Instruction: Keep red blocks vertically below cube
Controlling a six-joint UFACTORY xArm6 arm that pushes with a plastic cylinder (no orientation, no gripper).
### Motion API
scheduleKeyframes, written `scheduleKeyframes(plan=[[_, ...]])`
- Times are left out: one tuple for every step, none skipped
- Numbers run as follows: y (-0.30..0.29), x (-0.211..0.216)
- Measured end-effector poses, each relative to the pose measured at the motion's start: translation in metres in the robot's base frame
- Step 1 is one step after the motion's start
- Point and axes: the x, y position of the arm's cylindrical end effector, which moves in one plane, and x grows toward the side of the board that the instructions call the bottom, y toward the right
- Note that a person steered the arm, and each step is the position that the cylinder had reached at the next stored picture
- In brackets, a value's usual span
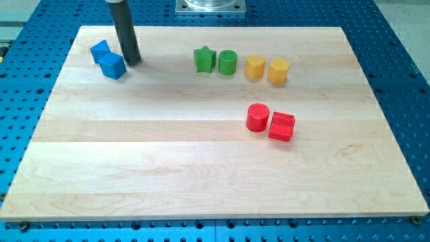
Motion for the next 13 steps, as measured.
scheduleKeyframes(plan=[[-0.028, 0.018], [-0.047, 0.032], [0.023, 0.094], [0.120, 0.176], [0.226, 0.250], [0.297, 0.216], [0.289, 0.185], [0.305, 0.185], [0.298, 0.164], [0.168, 0.156], [0.117, 0.162], [0.166, 0.147], [0.123, 0.103]])
